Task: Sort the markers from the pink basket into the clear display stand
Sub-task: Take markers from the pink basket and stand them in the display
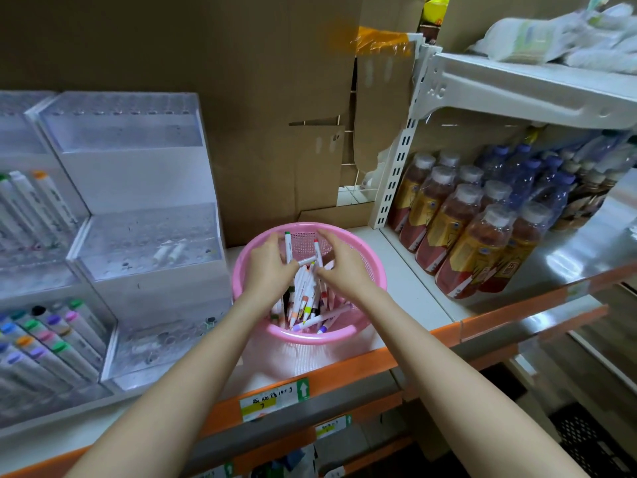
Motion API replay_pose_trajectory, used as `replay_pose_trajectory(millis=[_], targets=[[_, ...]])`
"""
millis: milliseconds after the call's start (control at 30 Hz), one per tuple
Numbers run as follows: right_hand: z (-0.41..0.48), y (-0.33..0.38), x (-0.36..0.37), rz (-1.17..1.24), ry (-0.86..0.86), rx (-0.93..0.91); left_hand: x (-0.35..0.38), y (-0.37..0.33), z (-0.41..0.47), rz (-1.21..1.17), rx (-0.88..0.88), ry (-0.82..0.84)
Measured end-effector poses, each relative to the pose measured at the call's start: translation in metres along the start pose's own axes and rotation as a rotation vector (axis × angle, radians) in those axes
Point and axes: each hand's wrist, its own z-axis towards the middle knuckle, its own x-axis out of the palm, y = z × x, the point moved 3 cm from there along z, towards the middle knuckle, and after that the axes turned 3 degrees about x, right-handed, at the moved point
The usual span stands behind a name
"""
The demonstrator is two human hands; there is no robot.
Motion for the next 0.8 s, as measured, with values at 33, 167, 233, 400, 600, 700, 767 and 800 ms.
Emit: replay_pose_trajectory(millis=[33,167,233,400,600,700,767,800], targets=[[-0.002,0.004,-0.002,0.025,-0.020,-0.018,-0.002,-0.003,-0.002,-0.017,0.032,-0.004],[-0.009,0.018,-0.010,0.068,-0.107,-0.094,-0.012,-0.009,-0.007,0.006,0.155,-0.023],[-0.015,0.027,-0.013,0.088,-0.140,-0.127,-0.018,-0.013,-0.011,0.025,0.217,-0.042],[-0.031,0.059,-0.019,0.189,-0.197,-0.218,-0.045,-0.031,-0.029,0.005,0.320,-0.129],[-0.036,0.121,-0.010,0.242,-0.215,-0.377,-0.104,-0.042,-0.046,0.030,0.344,-0.260],[-0.038,0.155,0.007,0.222,-0.179,-0.483,-0.145,-0.032,-0.054,0.063,0.303,-0.352],[-0.039,0.177,0.022,0.215,-0.147,-0.528,-0.172,-0.020,-0.061,0.078,0.272,-0.393],[-0.040,0.188,0.029,0.214,-0.139,-0.545,-0.186,-0.014,-0.064,0.093,0.259,-0.412]])
